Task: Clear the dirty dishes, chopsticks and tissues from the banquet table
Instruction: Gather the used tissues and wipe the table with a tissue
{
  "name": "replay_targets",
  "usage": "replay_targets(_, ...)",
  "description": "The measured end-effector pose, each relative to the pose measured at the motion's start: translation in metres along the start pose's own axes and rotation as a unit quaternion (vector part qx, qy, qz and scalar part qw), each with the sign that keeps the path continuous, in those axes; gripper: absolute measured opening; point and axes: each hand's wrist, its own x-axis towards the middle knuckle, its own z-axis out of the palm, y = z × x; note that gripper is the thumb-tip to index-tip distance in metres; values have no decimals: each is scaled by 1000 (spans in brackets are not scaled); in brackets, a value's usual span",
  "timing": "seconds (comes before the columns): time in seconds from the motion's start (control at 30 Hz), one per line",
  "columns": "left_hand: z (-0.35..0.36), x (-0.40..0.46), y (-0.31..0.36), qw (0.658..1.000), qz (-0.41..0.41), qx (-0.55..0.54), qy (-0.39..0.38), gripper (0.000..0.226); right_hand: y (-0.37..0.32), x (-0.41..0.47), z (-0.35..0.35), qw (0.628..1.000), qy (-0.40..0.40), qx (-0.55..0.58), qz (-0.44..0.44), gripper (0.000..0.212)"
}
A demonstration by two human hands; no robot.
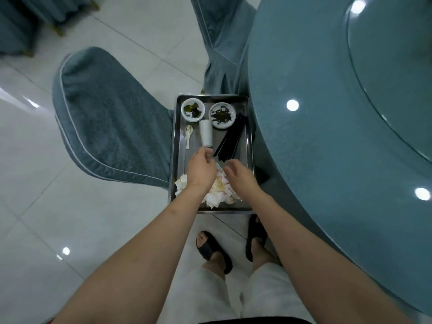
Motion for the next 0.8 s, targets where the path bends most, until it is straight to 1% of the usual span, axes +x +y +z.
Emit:
replay_targets(0.3, 8, -21, 104, 997, 71, 20, -11, 30, -23, -37, -94, 994, 102, 30, -13, 35)
replay_targets(0.4, 23, -24, 134, 995, 97, 28, -17, 30, -25, -42, -132, 988, 138, 69, -1, 33)
replay_targets(0.53, 58, -26, 173, 990, 138, 24, -31, 29, -12, -42, -188, 974, 198, 109, 7, 27)
replay_targets(0.63, 96, -28, 208, 984, 167, 31, -48, 29, 10, -45, -235, 962, 239, 130, 14, 24)
replay_targets(0.8, 163, -36, 259, 977, 195, 36, -80, 30, 54, -57, -305, 945, 299, 130, 23, 24)
